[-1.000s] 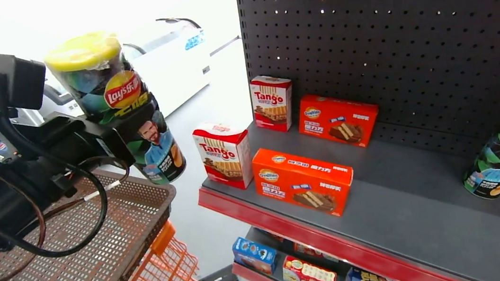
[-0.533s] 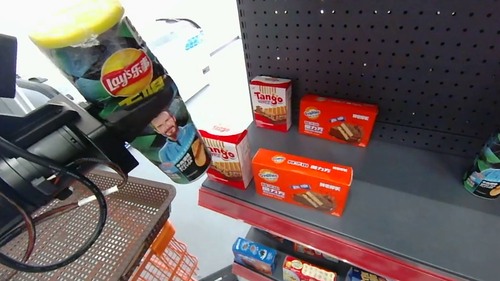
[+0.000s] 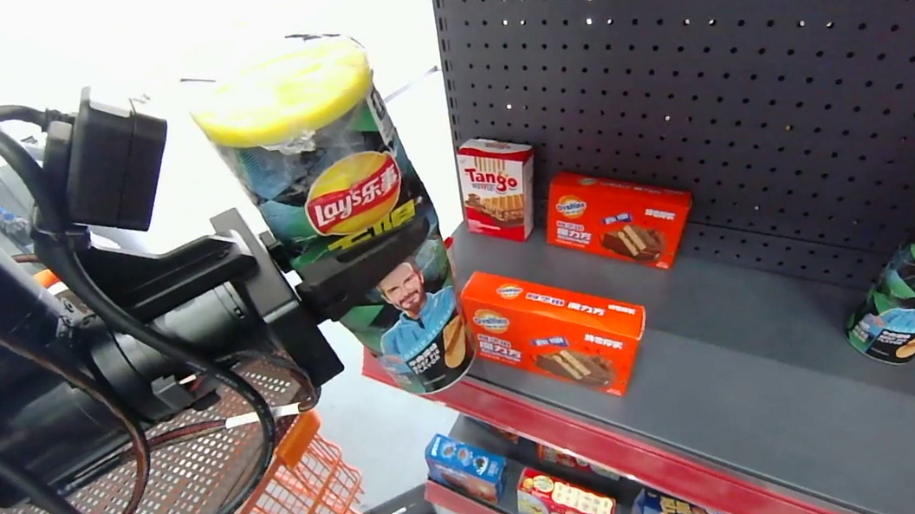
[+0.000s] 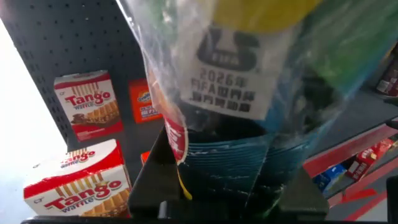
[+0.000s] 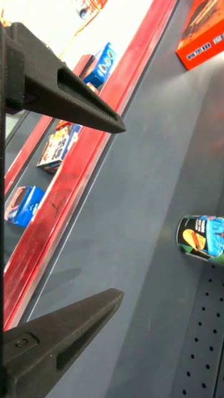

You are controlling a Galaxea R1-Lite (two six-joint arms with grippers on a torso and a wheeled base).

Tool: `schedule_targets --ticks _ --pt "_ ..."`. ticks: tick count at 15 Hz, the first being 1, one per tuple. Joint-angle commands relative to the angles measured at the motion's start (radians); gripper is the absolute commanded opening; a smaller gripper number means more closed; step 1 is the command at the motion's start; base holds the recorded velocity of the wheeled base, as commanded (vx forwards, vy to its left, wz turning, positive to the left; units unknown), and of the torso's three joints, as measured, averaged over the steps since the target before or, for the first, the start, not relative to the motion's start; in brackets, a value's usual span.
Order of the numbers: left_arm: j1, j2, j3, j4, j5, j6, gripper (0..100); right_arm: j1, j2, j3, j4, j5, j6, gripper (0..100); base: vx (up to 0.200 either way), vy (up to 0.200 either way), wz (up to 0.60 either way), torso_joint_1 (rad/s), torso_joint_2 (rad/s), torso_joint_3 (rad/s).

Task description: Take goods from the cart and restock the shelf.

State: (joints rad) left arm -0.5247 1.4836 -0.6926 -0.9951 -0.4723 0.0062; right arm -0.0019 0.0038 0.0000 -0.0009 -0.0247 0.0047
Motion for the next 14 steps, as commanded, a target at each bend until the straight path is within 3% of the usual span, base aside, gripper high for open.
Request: schedule_targets --ticks 1,5,9,14 --pt "0.002 0.009 0.008 0.001 -0.003 -0.002 0 0.0 0.001 0.0 0.001 0.0 -0.002 100 0.0 0.0 0.0 0.0 0.0 0.0" --pt "0.015 0.007 0.01 0.006 -0.057 -0.008 0 0.0 0.001 0.0 0.001 0.002 -0.002 100 0.0 0.0 0.0 0.0 0.0 0.0" --pt "0.022 0.009 0.005 0.006 -0.069 -0.008 0 0.0 0.001 0.0 0.001 0.002 -0.002 100 0.0 0.0 0.0 0.0 0.0 0.0" --pt "0.02 0.01 -0.005 0.006 -0.069 -0.008 0 0.0 0.001 0.0 0.001 0.002 -0.003 100 0.0 0.0 -0.6 -0.001 0.0 0.001"
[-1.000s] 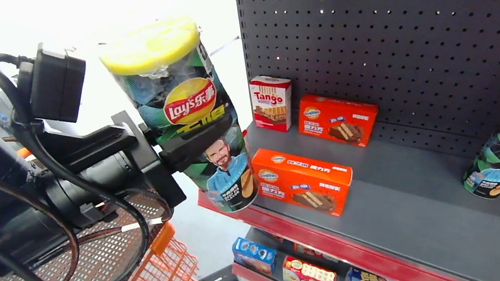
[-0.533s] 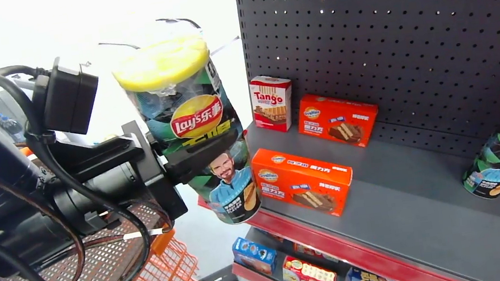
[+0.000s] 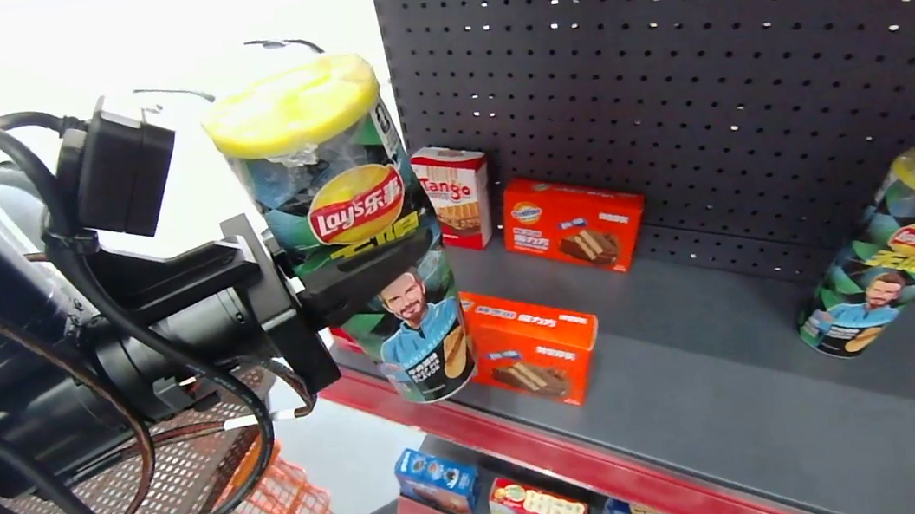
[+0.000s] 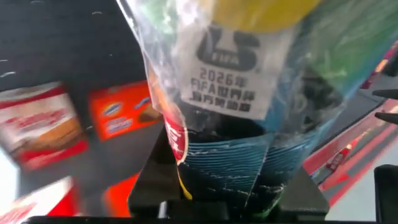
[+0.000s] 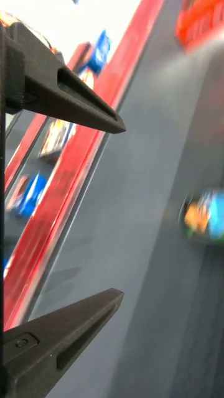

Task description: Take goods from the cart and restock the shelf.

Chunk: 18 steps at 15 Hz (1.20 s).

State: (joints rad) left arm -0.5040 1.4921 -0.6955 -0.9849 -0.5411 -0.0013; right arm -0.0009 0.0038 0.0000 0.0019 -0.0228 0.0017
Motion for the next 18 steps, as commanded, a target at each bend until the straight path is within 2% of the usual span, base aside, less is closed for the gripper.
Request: schedule_targets --ticks 1,3,18 --pt "-0.001 0.004 -0.005 -0.005 0.0 0.0 0 -0.001 0.001 0.0 -0.002 0.0 0.0 100 0.0 0.0 -0.6 0.007 0.0 -0.007" --pt "0.001 0.004 -0.004 -0.005 0.0 0.0 0 -0.001 0.001 0.0 -0.002 0.0 0.0 100 0.0 0.0 -0.6 0.005 0.0 -0.002" --pt "0.002 0.005 0.01 -0.006 0.0 0.0 0 -0.001 0.001 0.0 -0.002 0.0 0.001 100 0.0 0.0 0.0 0.0 0.0 0.0"
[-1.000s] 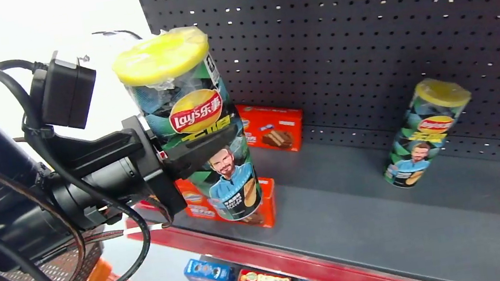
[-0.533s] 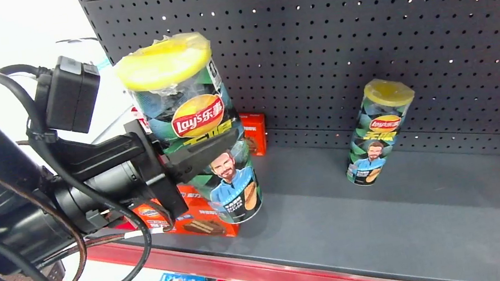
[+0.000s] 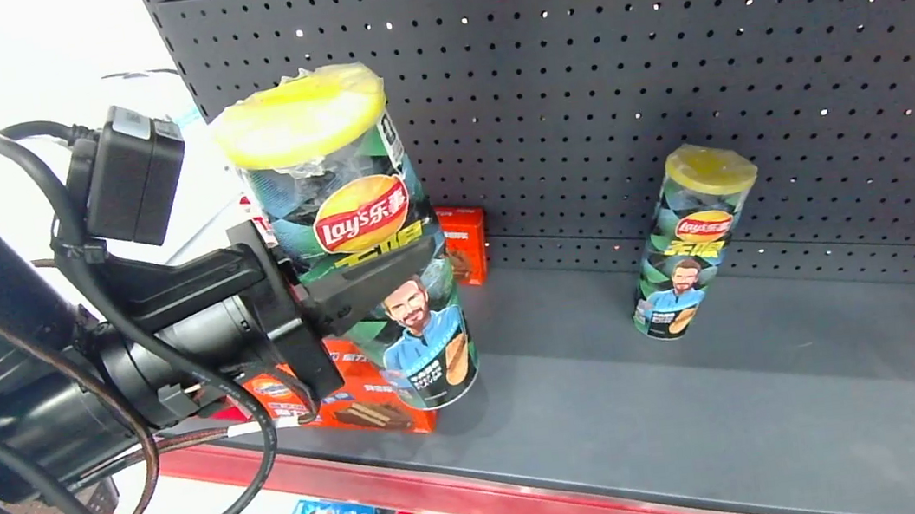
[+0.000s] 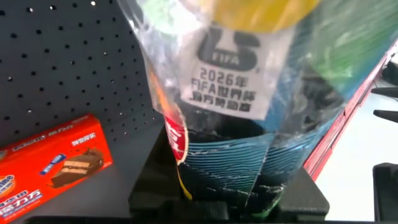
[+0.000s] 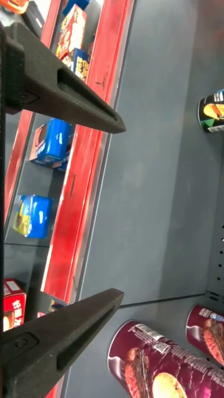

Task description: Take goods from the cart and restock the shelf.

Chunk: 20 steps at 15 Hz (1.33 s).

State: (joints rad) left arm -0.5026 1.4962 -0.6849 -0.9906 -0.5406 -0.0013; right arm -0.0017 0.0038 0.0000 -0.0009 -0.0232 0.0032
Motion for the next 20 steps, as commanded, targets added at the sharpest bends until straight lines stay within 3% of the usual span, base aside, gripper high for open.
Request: schedule_targets --ticks 1,4,12,20 --pt "0.001 0.001 0.001 0.0 0.001 0.0 0 0.0 0.001 0.0 -0.001 0.0 0.0 100 0.0 0.0 0.0 0.0 0.0 0.0" --pt "0.001 -0.001 0.001 0.0 0.001 0.0 0 0.0 0.001 0.0 0.001 0.0 0.0 100 0.0 0.0 0.0 0.0 0.0 0.0" --pt "0.001 -0.001 0.001 0.0 0.001 0.0 0 0.0 0.001 0.0 0.001 0.0 -0.002 100 0.0 0.0 -0.6 0.001 0.0 0.001" --pt "0.002 -0.008 0.015 -0.002 0.008 -0.002 0 0.0 0.001 0.0 0.001 0.0 -0.006 100 0.0 0.0 0.07 0.001 0.0 0.001"
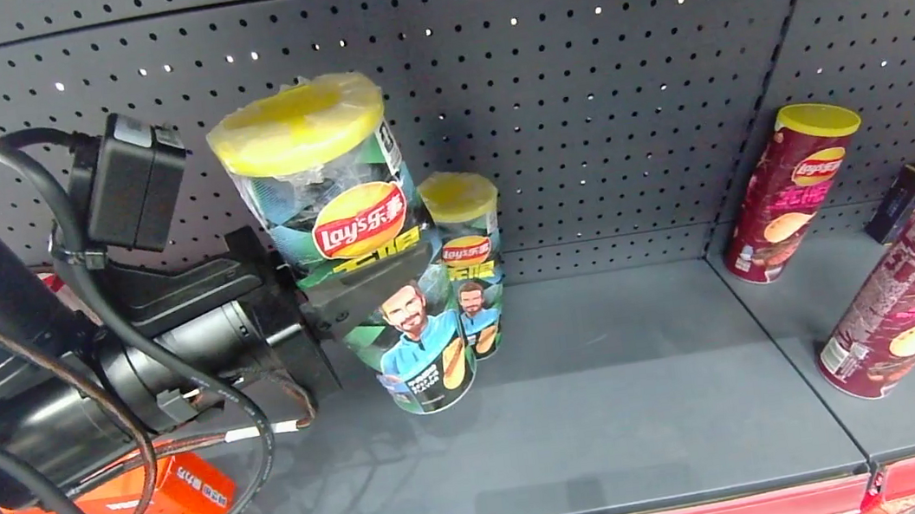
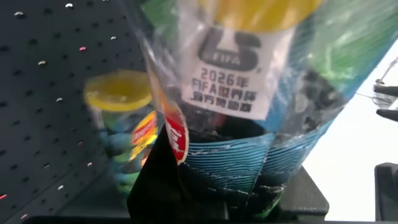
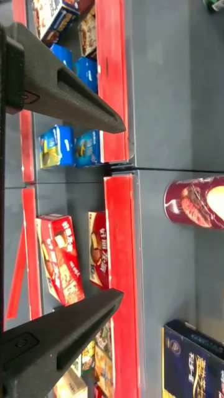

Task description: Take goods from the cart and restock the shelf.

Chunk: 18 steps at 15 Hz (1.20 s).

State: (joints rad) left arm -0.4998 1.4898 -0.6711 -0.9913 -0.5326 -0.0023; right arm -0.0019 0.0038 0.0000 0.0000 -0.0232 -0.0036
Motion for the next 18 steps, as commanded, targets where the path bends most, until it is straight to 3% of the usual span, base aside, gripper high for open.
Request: schedule_targets --ticks 1,13,14,17,18 --pt "0.0 -0.002 0.001 -0.001 0.0 -0.001 0 0.0 0.002 0.0 0.0 0.0 -0.001 100 0.0 0.0 0.6 0.007 0.0 0.002" --pt "0.015 0.0 0.034 -0.018 -0.007 -0.001 0 0.0 0.001 0.0 -0.002 -0.001 0.005 100 0.0 0.0 0.05 0.0 0.0 0.0" --pt "0.015 0.001 0.031 -0.052 -0.004 -0.031 0 0.002 0.002 0.0 0.0 0.008 0.002 100 0.0 0.0 0.0 0.0 0.0 0.0" --pt "0.015 0.003 0.038 -0.081 -0.001 -0.048 0 0.007 0.015 -0.011 -0.002 0.014 -0.006 100 0.0 0.0 0.0 0.0 0.0 0.0" --pt "0.015 0.01 0.028 -0.078 0.0 -0.05 0 0.025 0.137 -0.227 0.035 0.069 -0.003 100 0.0 0.0 0.0 0.0 0.0 0.0"
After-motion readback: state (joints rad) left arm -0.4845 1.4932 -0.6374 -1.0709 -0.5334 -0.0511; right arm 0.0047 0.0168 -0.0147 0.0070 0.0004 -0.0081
